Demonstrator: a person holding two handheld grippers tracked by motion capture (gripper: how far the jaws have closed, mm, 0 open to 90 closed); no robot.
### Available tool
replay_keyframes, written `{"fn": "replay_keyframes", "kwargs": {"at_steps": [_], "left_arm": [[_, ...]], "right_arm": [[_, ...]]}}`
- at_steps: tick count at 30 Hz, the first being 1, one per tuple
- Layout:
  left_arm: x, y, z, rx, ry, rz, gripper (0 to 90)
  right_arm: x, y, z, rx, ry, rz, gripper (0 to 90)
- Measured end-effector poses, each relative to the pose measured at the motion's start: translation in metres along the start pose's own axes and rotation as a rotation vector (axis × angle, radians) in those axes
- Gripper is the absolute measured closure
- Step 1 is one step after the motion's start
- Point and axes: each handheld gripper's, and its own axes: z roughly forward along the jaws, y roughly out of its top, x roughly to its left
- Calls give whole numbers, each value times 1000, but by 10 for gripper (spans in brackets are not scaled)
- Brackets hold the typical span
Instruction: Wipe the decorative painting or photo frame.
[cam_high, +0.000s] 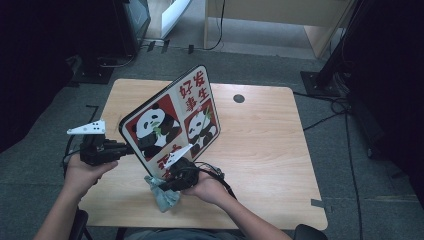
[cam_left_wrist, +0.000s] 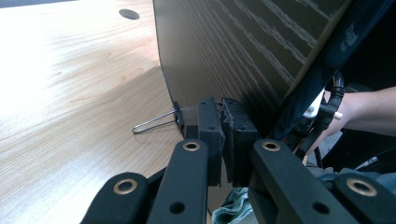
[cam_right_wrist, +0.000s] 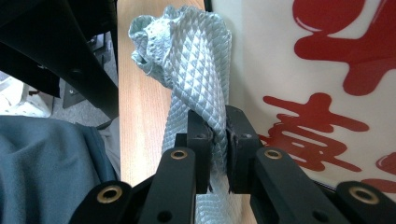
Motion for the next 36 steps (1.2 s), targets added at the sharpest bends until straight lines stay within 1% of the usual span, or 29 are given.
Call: {"fn": "replay_keyframes", "kwargs": {"at_steps": [2, 7, 16, 18, 20, 24, 30, 36], "left_arm": [[0, 0, 0, 1, 0, 1, 874], [0, 0, 0, 1, 1, 1, 874], [-1, 0, 0, 1, 3, 1, 875], [-1, 0, -1, 2, 3, 3, 875], [-1, 0, -1, 1, 3, 2, 875], [-1, 0, -1, 0, 3, 2, 875], [-1, 0, -1, 1, 1, -1, 882], [-1, 0, -1, -1, -1, -3, 882]], "right_arm": [[0, 1, -1, 2, -3, 1, 828], [0, 3, -6, -16, -8, -5, 828], [0, 6, -12, -32, -12, 3, 828], [0, 7, -13, -41, -16, -5, 828], [0, 9, -14, -45, -17, 4, 828], [2, 12, -18, -56, -19, -1, 829], [5, 18, -23, -75, -26, 7, 832], [8, 24, -30, -92, -30, 1, 833]]}}
